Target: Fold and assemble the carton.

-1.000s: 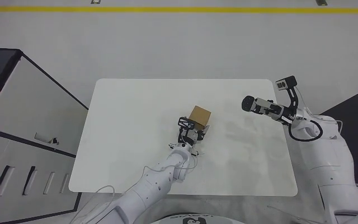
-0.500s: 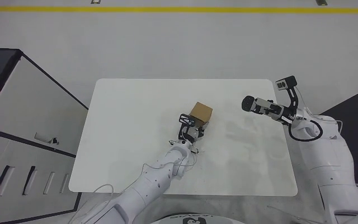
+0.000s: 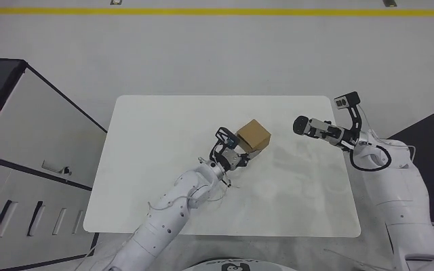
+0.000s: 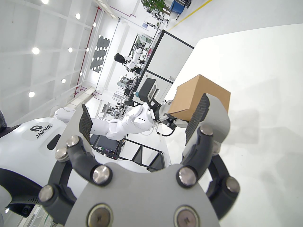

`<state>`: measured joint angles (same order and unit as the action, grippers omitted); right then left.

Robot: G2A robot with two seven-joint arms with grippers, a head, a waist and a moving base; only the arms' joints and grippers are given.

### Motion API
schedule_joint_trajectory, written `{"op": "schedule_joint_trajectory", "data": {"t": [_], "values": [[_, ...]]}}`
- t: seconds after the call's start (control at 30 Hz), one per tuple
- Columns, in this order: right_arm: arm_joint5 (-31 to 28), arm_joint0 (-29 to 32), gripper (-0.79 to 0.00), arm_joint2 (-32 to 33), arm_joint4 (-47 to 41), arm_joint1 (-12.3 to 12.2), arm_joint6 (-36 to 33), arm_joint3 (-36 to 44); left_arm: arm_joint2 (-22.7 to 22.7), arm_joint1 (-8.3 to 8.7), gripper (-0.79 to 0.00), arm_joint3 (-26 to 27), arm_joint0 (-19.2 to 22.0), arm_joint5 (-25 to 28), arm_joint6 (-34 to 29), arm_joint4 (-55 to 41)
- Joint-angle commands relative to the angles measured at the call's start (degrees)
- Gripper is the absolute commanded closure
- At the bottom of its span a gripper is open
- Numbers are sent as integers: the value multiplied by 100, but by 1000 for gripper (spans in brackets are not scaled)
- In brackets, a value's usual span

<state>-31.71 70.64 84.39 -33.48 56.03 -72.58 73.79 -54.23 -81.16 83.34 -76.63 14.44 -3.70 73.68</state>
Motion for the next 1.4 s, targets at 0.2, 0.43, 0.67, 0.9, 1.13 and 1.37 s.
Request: {"op": "schedule_joint_trajectory", "data": {"t": [0.2,0.43,0.67,0.9,1.13,1.37], "values": [[0,0,-785,0,0,0,0,0,4,-2,0,-20,5,-14,23,4],[0,0,-785,0,0,0,0,0,-370,163,0,436,-166,583,37,388],[0,0,-785,0,0,0,0,0,-1528,537,0,1797,-1007,1801,-159,832],[0,0,-785,0,0,0,0,0,-2383,749,0,2690,-1321,3041,-604,150],[0,0,-785,0,0,0,0,0,-2499,790,0,2830,-1272,3242,-788,-382],[0,0,-785,0,0,0,0,0,-2494,801,0,2820,-1286,3198,-815,-342]]}}
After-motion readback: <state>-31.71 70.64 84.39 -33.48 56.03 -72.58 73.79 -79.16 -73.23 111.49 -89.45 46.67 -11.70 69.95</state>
